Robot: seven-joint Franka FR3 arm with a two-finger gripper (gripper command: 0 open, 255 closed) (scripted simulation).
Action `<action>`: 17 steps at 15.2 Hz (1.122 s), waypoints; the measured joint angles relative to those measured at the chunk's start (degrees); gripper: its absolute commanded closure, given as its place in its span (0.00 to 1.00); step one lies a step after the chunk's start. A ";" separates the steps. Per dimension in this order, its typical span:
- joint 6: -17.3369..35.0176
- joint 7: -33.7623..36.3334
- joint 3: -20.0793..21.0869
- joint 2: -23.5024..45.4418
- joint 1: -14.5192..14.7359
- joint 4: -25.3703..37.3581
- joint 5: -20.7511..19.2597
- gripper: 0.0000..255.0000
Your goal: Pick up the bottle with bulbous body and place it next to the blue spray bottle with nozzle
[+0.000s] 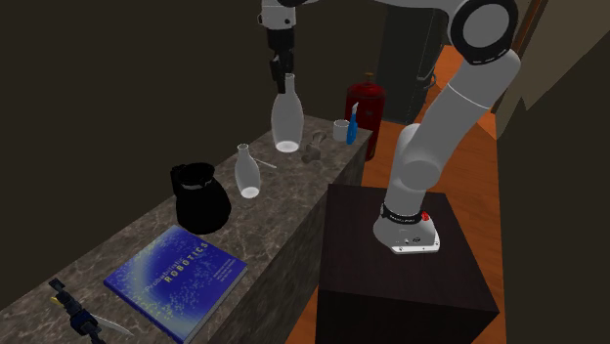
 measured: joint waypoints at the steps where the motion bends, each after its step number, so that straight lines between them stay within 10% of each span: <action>1: -0.44 -0.67 -0.45 0.00 -0.23 0.46 -0.19 1.00; 17: -0.54 -23.34 -16.40 5.56 -7.31 7.59 -4.38 1.00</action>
